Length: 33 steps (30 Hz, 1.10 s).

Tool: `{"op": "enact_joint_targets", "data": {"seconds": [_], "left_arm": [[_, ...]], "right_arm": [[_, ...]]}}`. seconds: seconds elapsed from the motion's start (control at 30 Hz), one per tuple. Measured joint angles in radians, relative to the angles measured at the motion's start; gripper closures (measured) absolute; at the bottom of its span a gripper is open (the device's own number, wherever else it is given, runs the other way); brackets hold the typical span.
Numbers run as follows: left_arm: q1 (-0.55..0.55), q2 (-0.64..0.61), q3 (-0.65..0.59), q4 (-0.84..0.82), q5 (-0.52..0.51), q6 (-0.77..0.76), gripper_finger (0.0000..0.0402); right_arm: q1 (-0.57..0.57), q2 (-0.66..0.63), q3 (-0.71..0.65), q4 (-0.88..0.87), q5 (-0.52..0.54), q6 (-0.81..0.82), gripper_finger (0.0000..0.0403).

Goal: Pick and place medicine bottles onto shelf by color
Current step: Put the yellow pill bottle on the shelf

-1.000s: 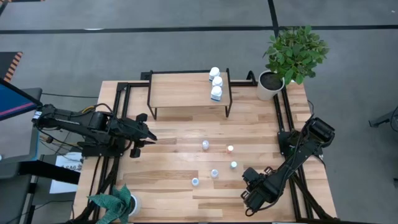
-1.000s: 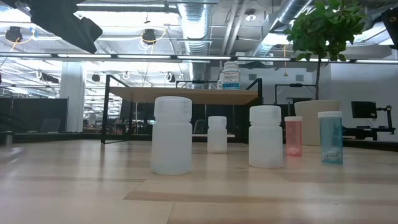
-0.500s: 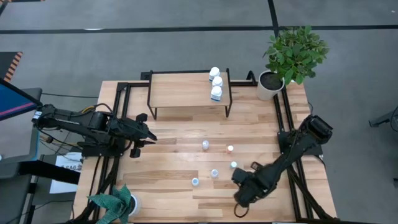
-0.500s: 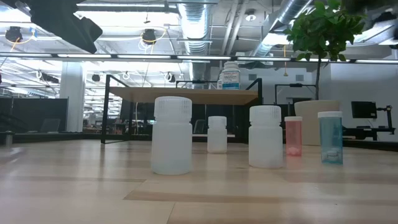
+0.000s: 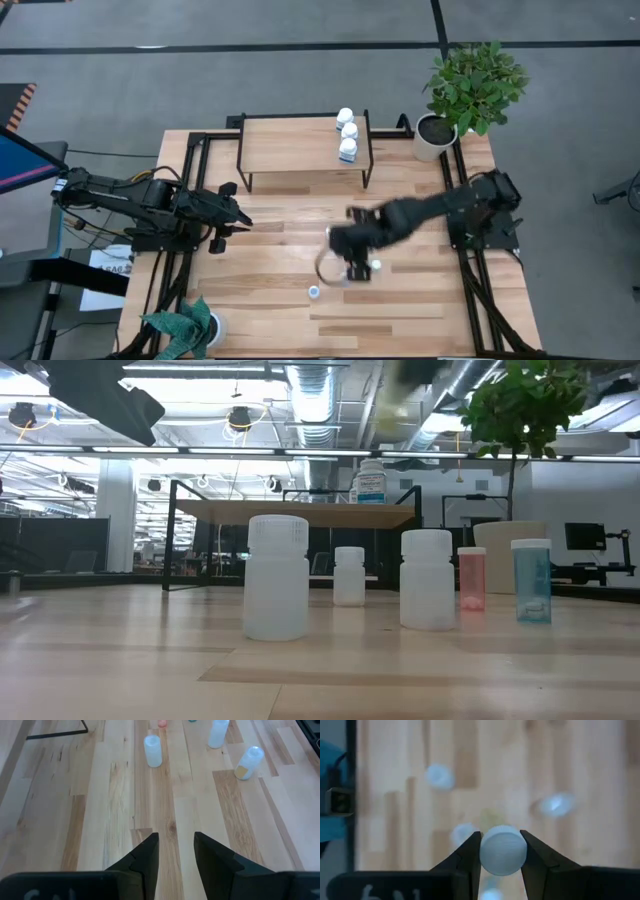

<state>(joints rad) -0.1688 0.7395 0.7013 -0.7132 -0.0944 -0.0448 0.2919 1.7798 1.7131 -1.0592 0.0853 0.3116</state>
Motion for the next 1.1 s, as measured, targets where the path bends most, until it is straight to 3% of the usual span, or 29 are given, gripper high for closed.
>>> {"op": "enact_joint_targets", "data": {"seconds": [0.23, 0.6, 1.1], "left_arm": [[0.000, 0.000, 0.000, -0.008, 0.000, 0.000, 0.0293], [0.000, 0.000, 0.000, -0.015, 0.000, 0.000, 0.0293], [0.000, 0.000, 0.000, -0.014, 0.000, 0.042, 0.0293]], "right_arm": [[-0.227, 0.000, 0.090, 0.105, 0.000, -0.317, 0.0285], [-0.528, 0.000, 0.128, 0.390, -0.003, -0.582, 0.0285], [-0.670, 0.009, 0.128, 0.472, -0.020, -0.685, 0.0285]]}}
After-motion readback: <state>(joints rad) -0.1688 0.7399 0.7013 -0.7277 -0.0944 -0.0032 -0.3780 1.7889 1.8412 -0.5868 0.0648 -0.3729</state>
